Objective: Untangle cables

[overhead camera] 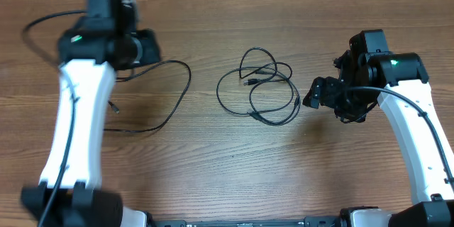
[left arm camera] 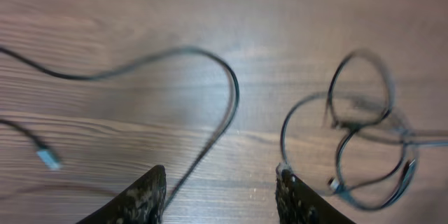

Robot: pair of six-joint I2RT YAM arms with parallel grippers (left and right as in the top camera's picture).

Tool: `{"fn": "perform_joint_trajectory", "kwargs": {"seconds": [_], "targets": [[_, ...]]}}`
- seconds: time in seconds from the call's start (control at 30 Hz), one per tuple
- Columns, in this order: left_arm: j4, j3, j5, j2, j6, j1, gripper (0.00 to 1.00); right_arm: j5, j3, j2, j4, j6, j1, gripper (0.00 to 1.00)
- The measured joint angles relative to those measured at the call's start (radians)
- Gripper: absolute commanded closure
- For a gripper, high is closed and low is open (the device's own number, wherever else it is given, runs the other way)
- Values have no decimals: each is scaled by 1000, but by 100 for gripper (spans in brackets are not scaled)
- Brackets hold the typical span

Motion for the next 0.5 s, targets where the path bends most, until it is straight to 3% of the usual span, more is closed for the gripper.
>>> {"fn": "perform_joint_trajectory", "kwargs": {"seconds": [0.5], "targets": [[-4, -2, 74, 459, 14, -152, 60, 0, 0, 0, -7, 0, 0, 16]]}}
